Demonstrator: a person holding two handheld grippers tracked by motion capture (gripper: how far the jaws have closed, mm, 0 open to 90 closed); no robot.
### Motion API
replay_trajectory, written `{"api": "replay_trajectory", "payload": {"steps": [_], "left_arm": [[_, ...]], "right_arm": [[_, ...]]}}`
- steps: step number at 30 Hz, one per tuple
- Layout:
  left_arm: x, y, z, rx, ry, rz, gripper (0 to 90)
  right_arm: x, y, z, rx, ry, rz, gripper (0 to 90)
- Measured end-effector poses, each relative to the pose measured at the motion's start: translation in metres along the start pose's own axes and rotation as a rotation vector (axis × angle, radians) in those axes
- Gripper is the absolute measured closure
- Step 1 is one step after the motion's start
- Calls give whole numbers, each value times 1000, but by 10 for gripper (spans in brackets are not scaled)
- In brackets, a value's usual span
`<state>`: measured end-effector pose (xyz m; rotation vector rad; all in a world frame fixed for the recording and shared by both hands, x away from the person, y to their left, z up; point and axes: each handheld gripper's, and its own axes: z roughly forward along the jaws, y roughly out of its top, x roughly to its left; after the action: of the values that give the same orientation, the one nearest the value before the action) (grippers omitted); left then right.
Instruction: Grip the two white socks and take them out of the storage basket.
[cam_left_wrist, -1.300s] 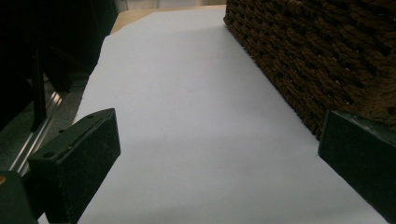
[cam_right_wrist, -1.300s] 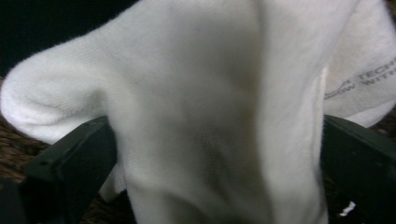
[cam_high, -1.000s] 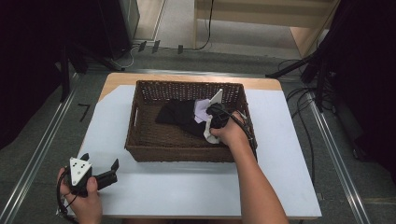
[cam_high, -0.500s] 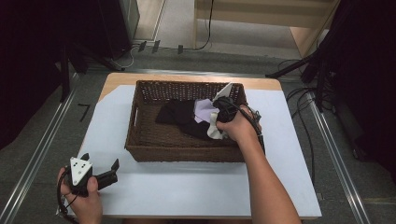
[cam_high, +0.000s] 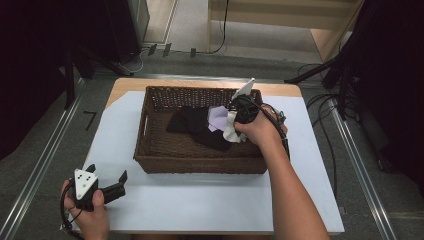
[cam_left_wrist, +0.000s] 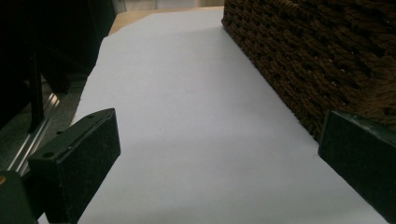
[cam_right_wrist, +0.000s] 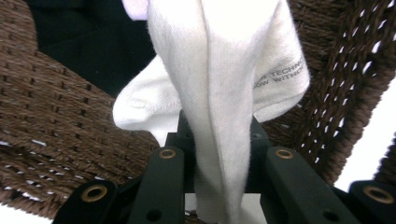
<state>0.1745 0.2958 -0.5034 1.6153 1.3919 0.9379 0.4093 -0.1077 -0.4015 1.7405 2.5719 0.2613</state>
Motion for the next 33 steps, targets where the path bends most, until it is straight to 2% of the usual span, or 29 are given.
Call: {"api": "replay_trajectory", "payload": {"steps": [2, 9, 18, 33], "left_arm": [[0, 0, 0, -1, 0, 0, 0], [-1, 0, 0, -7, 3, 10, 0], [0, 0, 0, -11, 0, 2, 0], [-1, 0, 0, -4, 2, 4, 0]], "right_arm": [[0, 1, -3, 3, 16, -9, 753], [-1, 4, -14, 8, 5, -22, 754], [-4, 6, -29, 1, -2, -15, 754], [-18, 2, -57, -26, 2, 16, 754]]}}
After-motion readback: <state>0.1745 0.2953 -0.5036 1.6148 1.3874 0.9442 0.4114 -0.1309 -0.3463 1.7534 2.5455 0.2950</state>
